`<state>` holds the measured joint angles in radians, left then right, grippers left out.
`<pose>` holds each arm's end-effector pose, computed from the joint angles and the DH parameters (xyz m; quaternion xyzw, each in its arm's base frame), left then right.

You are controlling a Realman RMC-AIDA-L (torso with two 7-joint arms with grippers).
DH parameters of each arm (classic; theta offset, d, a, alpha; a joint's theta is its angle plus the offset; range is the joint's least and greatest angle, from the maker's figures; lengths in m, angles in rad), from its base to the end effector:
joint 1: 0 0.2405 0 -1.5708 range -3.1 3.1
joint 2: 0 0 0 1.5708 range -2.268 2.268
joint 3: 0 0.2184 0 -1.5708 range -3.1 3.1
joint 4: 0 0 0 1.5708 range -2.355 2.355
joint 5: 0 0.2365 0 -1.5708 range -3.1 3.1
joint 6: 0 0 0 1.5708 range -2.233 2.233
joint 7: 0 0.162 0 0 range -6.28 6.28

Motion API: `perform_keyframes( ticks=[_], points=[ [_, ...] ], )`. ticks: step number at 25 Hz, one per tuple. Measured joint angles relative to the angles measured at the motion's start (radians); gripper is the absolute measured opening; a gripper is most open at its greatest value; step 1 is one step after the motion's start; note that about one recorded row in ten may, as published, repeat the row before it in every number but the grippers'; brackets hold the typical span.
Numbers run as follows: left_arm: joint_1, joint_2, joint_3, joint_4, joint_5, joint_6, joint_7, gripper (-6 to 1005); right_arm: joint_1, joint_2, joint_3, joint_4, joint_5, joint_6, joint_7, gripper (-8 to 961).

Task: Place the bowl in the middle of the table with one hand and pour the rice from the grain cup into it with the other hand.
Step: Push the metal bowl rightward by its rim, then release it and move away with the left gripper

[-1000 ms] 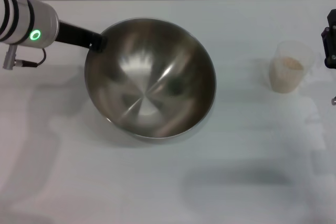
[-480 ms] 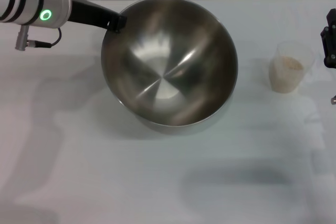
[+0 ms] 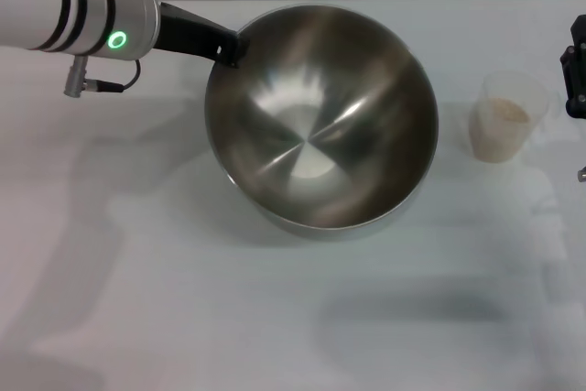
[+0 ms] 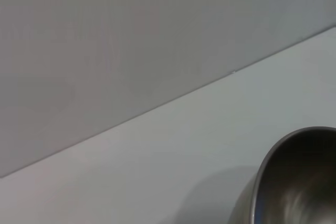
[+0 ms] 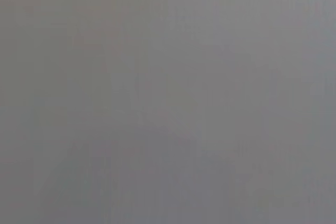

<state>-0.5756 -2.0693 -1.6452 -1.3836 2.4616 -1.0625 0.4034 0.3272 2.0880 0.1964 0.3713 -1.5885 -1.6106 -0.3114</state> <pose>-0.0962 0.4143 -0.0027 -0.8986 -0.3205 -0.0306 0.2980 0.2742 0.2784 -0.0190 -0.6291 0.0984 0.3170 0.7029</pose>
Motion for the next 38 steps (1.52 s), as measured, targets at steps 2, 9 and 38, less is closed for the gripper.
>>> perform_keyframes(
  ticks=[2,9,38],
  points=[
    [0.008,0.001,0.008,0.021,-0.032,0.036,0.026,41,0.001,0.0,0.0,0.0,0.0,0.0,0.0,567],
    [0.0,0.001,0.012,0.075,-0.08,0.069,0.063,41,0.001,0.0,0.0,0.002,-0.001,-0.002,0.0,567],
    [-0.031,0.0,0.03,0.26,-0.184,0.259,0.17,40,0.016,-0.003,0.0,-0.014,0.004,0.0,0.0,566]
  ],
)
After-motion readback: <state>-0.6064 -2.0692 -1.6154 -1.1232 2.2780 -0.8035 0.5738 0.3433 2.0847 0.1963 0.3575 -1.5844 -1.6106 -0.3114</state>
